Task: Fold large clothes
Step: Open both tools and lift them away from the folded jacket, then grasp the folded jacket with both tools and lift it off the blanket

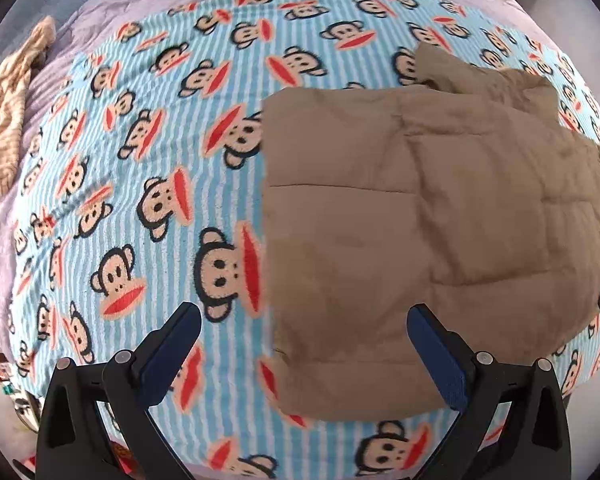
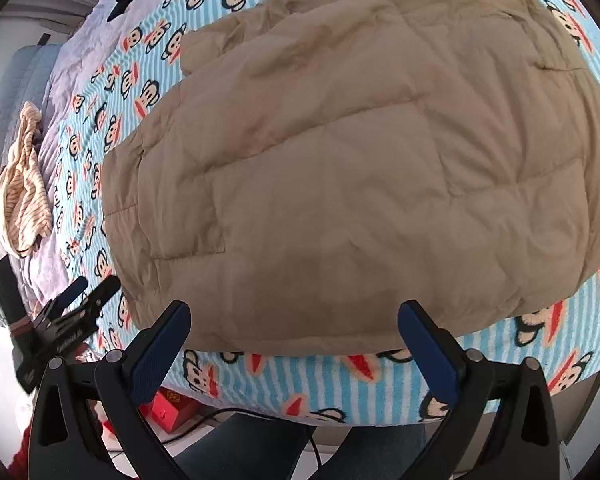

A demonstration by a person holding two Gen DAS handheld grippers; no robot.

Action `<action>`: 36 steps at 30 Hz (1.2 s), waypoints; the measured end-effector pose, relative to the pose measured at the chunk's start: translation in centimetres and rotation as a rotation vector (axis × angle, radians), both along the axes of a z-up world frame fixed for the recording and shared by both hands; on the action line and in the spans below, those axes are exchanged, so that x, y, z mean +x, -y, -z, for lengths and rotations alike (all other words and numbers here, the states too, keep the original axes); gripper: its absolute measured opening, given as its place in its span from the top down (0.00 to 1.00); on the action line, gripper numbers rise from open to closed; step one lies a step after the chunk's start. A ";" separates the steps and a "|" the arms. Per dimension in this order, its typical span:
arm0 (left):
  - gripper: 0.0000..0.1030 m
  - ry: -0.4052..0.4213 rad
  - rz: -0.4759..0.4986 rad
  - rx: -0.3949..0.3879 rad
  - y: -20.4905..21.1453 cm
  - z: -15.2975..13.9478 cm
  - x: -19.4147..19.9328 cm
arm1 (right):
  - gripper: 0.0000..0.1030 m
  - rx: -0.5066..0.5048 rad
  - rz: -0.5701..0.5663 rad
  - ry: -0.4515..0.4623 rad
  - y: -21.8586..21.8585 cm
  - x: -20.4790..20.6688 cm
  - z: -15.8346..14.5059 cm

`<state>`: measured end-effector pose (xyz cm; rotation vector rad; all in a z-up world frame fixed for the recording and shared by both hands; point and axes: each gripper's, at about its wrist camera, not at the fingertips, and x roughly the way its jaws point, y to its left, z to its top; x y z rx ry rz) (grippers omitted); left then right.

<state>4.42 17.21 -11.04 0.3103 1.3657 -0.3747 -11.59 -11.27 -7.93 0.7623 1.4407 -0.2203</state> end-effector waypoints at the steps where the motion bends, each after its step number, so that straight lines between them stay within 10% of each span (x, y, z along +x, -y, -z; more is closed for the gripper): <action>1: 0.00 -0.023 -0.007 -0.030 -0.6 0.3 0.7 | 0.00 0.000 -0.001 -0.002 -0.1 0.0 0.0; 7: 0.00 -0.251 -0.055 -0.374 -4.6 3.7 4.9 | 0.00 -0.011 0.003 -0.016 -0.3 0.0 0.1; 17: 0.00 -0.471 0.133 -0.516 1.1 10.7 5.5 | 0.00 -0.031 0.042 -0.043 -0.5 0.4 0.8; 18: 0.06 -0.472 0.156 -0.511 1.6 10.7 5.4 | 0.00 -0.042 0.043 -0.033 -0.5 0.5 0.5; 21: 0.65 -0.559 0.189 -0.602 2.1 10.5 5.4 | 0.01 -0.121 0.049 0.016 -0.4 1.1 -1.0; 23: 0.73 -0.565 0.192 -0.615 2.3 9.8 5.5 | 0.22 -0.175 0.067 0.064 -0.1 1.5 -1.9; 25: 0.78 -0.553 0.199 -0.606 2.7 8.6 5.3 | 0.93 -0.193 0.086 0.087 0.5 2.0 -2.1; 36: 0.79 -0.429 0.252 -0.567 7.2 -2.6 1.8 | 0.94 -0.111 0.094 0.261 5.3 8.1 3.3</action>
